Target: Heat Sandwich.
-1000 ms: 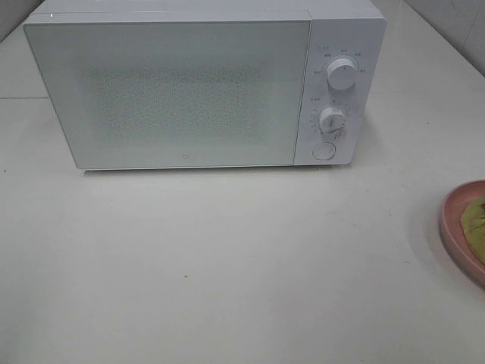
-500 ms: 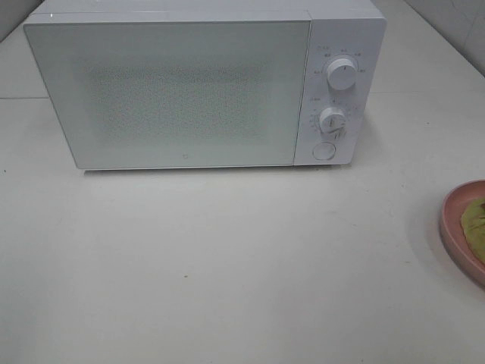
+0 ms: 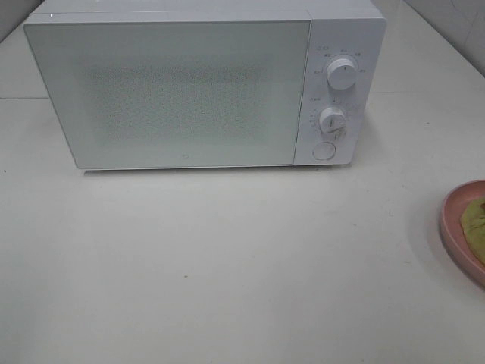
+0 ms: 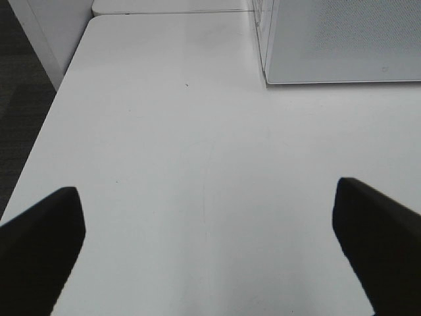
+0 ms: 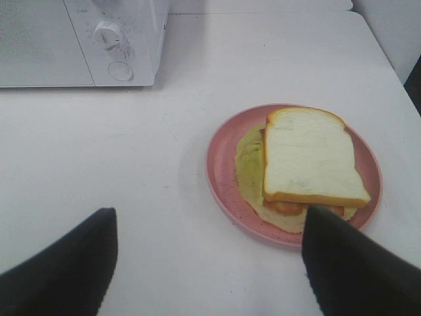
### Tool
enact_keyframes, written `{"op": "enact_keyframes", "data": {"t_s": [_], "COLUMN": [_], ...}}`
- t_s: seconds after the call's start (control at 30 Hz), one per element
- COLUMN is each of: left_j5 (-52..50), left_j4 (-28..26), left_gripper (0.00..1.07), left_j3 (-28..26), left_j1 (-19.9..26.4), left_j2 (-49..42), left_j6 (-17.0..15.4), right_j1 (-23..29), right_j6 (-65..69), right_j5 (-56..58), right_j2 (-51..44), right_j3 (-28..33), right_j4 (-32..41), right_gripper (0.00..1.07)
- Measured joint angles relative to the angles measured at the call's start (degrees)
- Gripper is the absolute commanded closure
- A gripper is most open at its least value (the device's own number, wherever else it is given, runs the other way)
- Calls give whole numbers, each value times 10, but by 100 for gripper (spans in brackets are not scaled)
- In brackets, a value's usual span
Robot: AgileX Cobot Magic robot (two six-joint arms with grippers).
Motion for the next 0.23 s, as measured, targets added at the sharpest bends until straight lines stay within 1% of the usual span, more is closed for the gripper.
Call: {"op": "enact_keyframes", "data": {"t_s": [0.23], "left_j5": [0], "left_j4": [0], "left_gripper": [9], "left_j3": [0], "left_j1": [0], "left_j2": [0], "left_j6": [0], "right_j1": [0], "right_j6": [0], "right_j5": [1], "right_j2": [0], "right_j3": [0], "right_j4": [0], "right_gripper": [33]}}
